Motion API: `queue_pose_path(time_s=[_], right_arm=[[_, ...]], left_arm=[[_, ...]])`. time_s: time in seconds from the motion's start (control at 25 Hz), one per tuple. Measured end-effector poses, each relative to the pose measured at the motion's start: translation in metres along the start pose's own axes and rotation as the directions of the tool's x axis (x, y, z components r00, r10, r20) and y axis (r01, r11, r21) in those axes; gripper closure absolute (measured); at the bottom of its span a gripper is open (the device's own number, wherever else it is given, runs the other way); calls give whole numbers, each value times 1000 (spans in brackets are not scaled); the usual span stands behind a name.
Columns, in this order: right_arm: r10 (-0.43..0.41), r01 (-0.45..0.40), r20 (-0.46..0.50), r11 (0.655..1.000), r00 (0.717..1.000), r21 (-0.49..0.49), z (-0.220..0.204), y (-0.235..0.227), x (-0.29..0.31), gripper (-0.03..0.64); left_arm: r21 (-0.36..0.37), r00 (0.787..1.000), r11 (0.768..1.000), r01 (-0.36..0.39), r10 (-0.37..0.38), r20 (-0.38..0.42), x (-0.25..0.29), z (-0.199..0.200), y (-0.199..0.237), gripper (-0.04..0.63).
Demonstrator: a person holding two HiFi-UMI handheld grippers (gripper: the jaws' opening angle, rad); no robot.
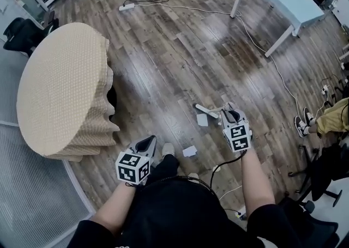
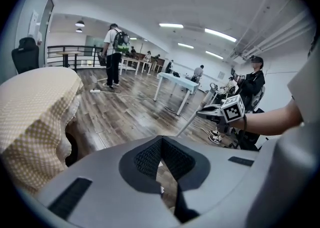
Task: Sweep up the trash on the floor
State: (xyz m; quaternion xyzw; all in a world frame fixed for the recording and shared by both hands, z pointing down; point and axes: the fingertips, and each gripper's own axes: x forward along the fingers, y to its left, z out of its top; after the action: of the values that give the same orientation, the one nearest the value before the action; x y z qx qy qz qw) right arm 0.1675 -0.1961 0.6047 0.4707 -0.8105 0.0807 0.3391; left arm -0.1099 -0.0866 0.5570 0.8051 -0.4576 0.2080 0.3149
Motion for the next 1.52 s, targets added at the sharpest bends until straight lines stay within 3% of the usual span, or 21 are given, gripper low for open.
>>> queue_pose_path(time_s=[0.2, 0.44, 0.76, 1.2, 1.52], right_arm=[[67, -67, -5, 997, 998, -32, 0, 28, 6, 534], [196, -200, -44, 975, 980, -95, -16, 81, -13, 533], [224, -230, -63, 965, 973, -123, -40, 114, -58, 532], [183, -183, -18, 983, 983, 3, -52, 126, -99, 534], [86, -86, 11, 991, 996, 97, -58, 100, -138, 534]], left_arm=[[2, 1000, 1000, -11, 11, -6, -1, -3, 4, 598], [15, 1000, 1000, 27, -27, -12, 2, -11, -17, 598], [32, 999, 998, 50, -50, 6, -10, -24, -49, 598], [47, 998, 997, 63, -64, 6, -27, -51, -89, 598], [65, 995, 993, 96, -97, 5, -28, -60, -118, 598]])
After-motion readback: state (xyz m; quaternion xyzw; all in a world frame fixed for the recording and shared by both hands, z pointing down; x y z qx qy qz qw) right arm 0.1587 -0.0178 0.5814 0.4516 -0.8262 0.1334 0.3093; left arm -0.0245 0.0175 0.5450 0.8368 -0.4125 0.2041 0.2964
